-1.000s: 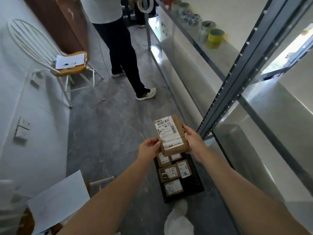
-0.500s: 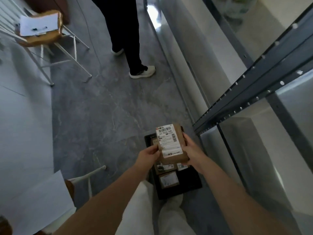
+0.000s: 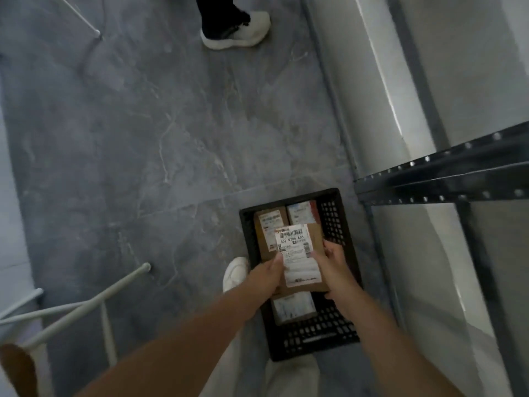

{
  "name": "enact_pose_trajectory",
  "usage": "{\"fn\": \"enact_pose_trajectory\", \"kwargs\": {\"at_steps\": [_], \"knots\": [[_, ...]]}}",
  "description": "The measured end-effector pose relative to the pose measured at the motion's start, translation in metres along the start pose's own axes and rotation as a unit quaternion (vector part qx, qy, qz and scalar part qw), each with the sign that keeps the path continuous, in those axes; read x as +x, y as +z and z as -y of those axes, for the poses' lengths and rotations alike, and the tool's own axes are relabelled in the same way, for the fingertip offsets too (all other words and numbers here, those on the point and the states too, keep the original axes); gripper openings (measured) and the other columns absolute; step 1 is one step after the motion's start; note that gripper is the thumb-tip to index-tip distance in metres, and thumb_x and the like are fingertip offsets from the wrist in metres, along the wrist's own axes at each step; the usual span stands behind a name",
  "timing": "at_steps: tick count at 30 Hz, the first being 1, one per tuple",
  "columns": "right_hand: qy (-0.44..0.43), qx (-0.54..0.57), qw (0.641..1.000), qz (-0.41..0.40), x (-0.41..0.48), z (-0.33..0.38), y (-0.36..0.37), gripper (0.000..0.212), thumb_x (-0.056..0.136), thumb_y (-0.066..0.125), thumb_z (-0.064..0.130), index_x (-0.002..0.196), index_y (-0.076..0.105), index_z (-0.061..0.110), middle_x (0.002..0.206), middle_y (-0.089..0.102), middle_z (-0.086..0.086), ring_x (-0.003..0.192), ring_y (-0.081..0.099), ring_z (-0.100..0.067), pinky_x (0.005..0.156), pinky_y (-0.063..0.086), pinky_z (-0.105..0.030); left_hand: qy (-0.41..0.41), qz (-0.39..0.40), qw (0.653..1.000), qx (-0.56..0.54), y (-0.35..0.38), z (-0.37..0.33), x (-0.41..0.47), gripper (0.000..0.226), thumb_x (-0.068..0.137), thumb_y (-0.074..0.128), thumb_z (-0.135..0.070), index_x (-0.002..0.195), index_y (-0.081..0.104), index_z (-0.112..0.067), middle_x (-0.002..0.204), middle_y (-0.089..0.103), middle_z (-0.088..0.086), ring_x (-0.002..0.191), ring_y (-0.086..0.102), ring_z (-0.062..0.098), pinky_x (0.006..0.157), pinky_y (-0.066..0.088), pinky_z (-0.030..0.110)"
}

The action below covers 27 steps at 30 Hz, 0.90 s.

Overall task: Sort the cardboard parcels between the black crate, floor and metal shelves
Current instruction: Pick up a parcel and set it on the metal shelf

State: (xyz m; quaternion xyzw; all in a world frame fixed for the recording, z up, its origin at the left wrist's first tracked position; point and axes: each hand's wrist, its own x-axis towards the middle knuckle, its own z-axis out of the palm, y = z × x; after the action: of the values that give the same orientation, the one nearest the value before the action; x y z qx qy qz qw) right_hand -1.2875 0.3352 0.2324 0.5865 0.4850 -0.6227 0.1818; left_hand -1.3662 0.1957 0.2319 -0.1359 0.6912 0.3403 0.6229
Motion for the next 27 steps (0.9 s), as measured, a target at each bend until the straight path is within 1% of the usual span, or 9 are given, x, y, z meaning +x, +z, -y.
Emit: {"fn": "enact_pose_trajectory", "kwargs": {"at_steps": [5, 7, 11, 16, 18, 20, 23, 25, 27], "knots": [[0.016, 0.005, 1.000, 0.015, 0.095, -0.030, 0.047, 0.034, 0.096, 0.056, 0.028, 0.125, 0.041, 0.037, 0.120, 0.060, 0.005, 0.102, 0.063, -0.016, 0.090, 0.055, -0.047, 0.018, -0.011, 0.999, 0.032, -0.020, 0.023, 0.096, 0.058, 0.100, 0.023, -0.057, 0.148, 0.035, -0.027, 0.145, 0.046, 0.006, 0.131, 0.045, 0.026, 0.112, 0.034, 0.044], [0.023, 0.012, 1.000, 0.008, 0.120, -0.034, 0.058, 0.033, 0.095, 0.058, 0.026, 0.122, 0.042, 0.036, 0.118, 0.061, 0.005, 0.100, 0.064, -0.016, 0.085, 0.056, -0.043, 0.017, -0.006, 0.999, 0.032, -0.026, 0.027, 0.124, 0.069, 0.094, 0.021, -0.065, 0.151, 0.028, -0.026, 0.152, 0.038, 0.007, 0.137, 0.040, 0.028, 0.115, 0.029, 0.047], [0.011, -0.004, 1.000, -0.004, 0.155, -0.033, 0.075, 0.037, 0.097, 0.052, 0.019, 0.129, 0.039, 0.030, 0.115, 0.059, 0.003, 0.092, 0.060, -0.010, 0.067, 0.047, -0.028, 0.011, -0.027, 0.999, -0.012, -0.023, 0.029, 0.152, 0.061, 0.101, 0.022, -0.055, 0.155, 0.016, -0.027, 0.157, 0.030, 0.003, 0.142, 0.033, 0.027, 0.115, 0.029, 0.044], [-0.001, -0.013, 1.000, 0.000, 0.176, -0.042, 0.087, 0.038, 0.098, 0.051, 0.015, 0.132, 0.037, 0.027, 0.111, 0.057, 0.003, 0.085, 0.058, -0.005, 0.060, 0.042, -0.021, 0.031, -0.060, 0.998, -0.018, -0.015, 0.051, 0.167, 0.057, 0.104, 0.028, -0.044, 0.155, 0.007, -0.033, 0.157, 0.031, 0.002, 0.141, 0.034, 0.027, 0.115, 0.030, 0.048], [-0.009, -0.024, 1.000, 0.000, 0.176, -0.049, 0.090, 0.042, 0.097, 0.052, 0.016, 0.134, 0.037, 0.029, 0.120, 0.058, 0.001, 0.092, 0.059, -0.009, 0.062, 0.042, -0.021, 0.062, -0.090, 0.994, 0.000, -0.011, 0.054, 0.170, 0.057, 0.105, 0.031, -0.033, 0.156, 0.006, -0.027, 0.156, 0.031, 0.007, 0.142, 0.033, 0.027, 0.117, 0.029, 0.045], [-0.010, -0.018, 1.000, 0.006, 0.174, -0.058, 0.093, 0.052, 0.097, 0.052, 0.019, 0.143, 0.032, 0.030, 0.126, 0.055, 0.002, 0.097, 0.058, -0.009, 0.068, 0.044, -0.022, 0.103, -0.111, 0.988, 0.026, -0.002, 0.058, 0.168, 0.059, 0.105, 0.031, -0.025, 0.157, 0.005, -0.017, 0.162, 0.014, 0.005, 0.149, 0.015, 0.022, 0.121, 0.010, 0.031], [0.008, 0.019, 1.000, 0.018, 0.174, -0.058, 0.094, 0.056, 0.095, 0.053, 0.027, 0.147, 0.034, 0.034, 0.130, 0.057, 0.003, 0.107, 0.059, -0.014, 0.092, 0.050, -0.038, 0.107, -0.119, 0.986, 0.049, 0.012, 0.059, 0.164, 0.057, 0.106, 0.027, -0.021, 0.156, 0.001, -0.012, 0.163, -0.011, 0.000, 0.149, -0.005, 0.011, 0.106, -0.003, 0.012], [0.017, 0.030, 0.999, 0.036, 0.174, -0.052, 0.090, 0.040, 0.096, 0.051, 0.030, 0.134, 0.048, 0.041, 0.118, 0.066, 0.004, 0.102, 0.063, -0.013, 0.089, 0.051, -0.038, 0.099, -0.135, 0.984, 0.055, 0.018, 0.061, 0.164, 0.055, 0.106, 0.025, -0.021, 0.156, 0.004, -0.012, 0.163, -0.013, 0.001, 0.150, -0.003, 0.012, 0.108, 0.000, 0.013], [0.027, 0.016, 0.998, 0.056, 0.168, -0.046, 0.083, 0.038, 0.098, 0.048, 0.032, 0.132, 0.044, 0.048, 0.117, 0.066, 0.007, 0.105, 0.061, -0.013, 0.088, 0.048, -0.035, 0.075, -0.160, 0.979, 0.098, 0.024, 0.058, 0.163, 0.053, 0.106, 0.022, -0.025, 0.156, 0.007, -0.016, 0.163, -0.010, 0.000, 0.151, 0.000, 0.017, 0.116, 0.002, 0.025]]}}
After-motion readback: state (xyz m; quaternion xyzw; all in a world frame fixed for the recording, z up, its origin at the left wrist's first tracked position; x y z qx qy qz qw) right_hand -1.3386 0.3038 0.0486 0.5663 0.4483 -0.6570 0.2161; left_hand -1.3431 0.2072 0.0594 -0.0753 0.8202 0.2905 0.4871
